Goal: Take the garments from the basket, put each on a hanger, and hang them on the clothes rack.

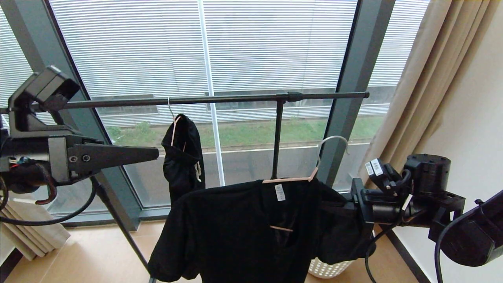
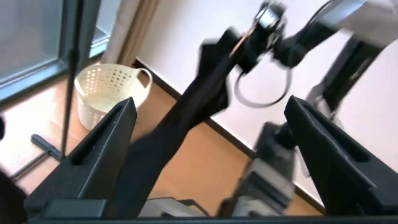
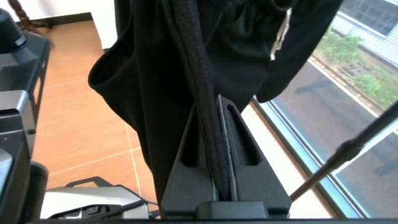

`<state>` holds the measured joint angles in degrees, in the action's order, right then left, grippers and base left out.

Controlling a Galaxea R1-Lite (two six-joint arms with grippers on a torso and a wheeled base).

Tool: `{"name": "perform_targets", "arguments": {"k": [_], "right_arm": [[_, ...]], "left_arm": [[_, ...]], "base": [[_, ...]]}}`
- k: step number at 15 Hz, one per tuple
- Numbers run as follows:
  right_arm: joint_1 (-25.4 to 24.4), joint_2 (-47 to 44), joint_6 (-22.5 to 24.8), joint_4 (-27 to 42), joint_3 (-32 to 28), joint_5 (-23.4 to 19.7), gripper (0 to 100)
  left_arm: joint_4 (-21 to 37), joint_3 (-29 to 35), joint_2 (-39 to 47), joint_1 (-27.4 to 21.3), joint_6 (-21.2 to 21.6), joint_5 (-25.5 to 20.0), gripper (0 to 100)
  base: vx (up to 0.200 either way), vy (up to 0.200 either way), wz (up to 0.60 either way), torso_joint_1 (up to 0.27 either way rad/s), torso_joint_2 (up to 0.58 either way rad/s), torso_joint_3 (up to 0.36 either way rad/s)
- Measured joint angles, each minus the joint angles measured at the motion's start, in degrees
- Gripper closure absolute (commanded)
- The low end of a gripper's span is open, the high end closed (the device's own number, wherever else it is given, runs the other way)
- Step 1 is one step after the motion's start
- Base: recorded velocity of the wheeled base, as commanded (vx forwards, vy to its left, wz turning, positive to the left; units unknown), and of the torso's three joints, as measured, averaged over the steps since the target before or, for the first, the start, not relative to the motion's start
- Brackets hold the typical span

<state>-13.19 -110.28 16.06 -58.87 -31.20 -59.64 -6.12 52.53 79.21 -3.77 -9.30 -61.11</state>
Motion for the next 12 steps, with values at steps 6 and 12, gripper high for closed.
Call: {"name": "perform_targets", "arguments": {"k": [6,12], "right_arm": [[-0.9,0.0,0.9,0.0,0.5,0.0,100],[-1.0,0.4,2.8,0.0,1.1,0.0,100]], "left_arm": [[18.0,15.3,8.3,-18.1,20.7,20.4,0],[21.2,18.8,17.7,-22.7,31.7,20.9,0]], "base": [[0.0,0.0,0.0,0.0,0.0,0.0],[0.0,0.0,0.0,0.0,0.0,0.0]]}}
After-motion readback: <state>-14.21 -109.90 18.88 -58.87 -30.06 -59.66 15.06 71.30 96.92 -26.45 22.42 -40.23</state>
